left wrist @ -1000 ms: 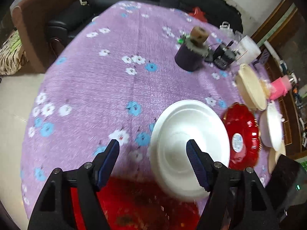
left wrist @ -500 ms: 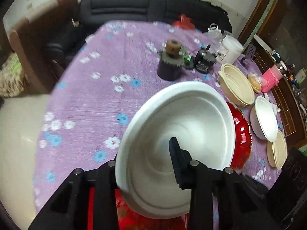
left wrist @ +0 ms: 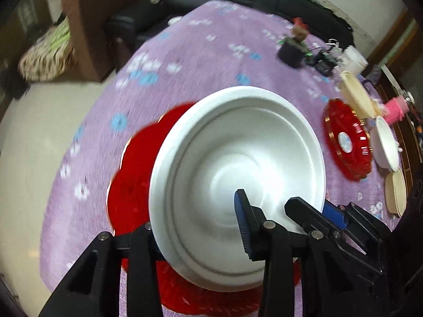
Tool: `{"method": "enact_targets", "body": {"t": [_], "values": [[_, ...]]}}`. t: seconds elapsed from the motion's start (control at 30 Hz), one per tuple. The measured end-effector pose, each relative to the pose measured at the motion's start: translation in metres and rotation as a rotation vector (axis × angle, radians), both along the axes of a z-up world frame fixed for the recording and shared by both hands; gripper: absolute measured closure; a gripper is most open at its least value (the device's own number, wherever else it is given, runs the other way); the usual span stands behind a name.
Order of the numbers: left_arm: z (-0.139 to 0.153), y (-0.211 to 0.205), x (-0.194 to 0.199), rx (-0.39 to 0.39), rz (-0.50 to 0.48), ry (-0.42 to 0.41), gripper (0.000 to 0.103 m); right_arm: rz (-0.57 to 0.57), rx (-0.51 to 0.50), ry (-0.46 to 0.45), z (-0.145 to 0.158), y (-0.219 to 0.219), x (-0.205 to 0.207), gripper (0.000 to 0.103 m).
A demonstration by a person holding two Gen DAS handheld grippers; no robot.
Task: Organize plates and bowls
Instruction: 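Grasp the white paper bowl with the left tool and set it on the red plate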
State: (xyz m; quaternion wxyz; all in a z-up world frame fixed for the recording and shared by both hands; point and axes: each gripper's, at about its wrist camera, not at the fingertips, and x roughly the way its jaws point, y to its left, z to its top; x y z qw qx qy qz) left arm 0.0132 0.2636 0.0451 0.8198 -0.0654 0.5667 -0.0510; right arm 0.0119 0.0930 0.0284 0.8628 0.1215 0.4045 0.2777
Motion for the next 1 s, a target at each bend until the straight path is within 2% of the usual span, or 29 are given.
{"method": "enact_targets", "body": {"t": [0.17,0.23,0.37,0.47,0.7,0.83,1.0], "values": [[-0.014,0.000,-0.003,-0.004,0.023,0.023,0.057,0.033,-0.048,0.007,-0.013,0.011,0.002,0.081],[-0.013,0.001,-0.005,0.000,0.031,0.005,0.051,0.036,-0.082,-0.024,-0.012,0.015,0.000,0.081],[-0.006,0.012,-0.012,-0.018,0.054,-0.039,0.035,0.036,-0.177,-0.101,-0.012,0.026,-0.007,0.071],[0.000,0.021,-0.018,-0.048,0.065,-0.058,0.034,0.034,-0.215,-0.159,-0.009,0.031,-0.015,0.064],[0.031,0.036,-0.050,-0.076,0.105,-0.178,0.034,-0.026,-0.161,-0.216,0.006,0.021,-0.025,0.059],[0.055,0.029,-0.070,-0.066,0.092,-0.263,0.033,-0.093,-0.127,-0.175,0.012,0.005,-0.024,0.059],[0.070,0.006,-0.085,-0.060,0.018,-0.311,0.030,-0.211,-0.082,-0.100,0.019,-0.050,-0.029,0.057]]}}
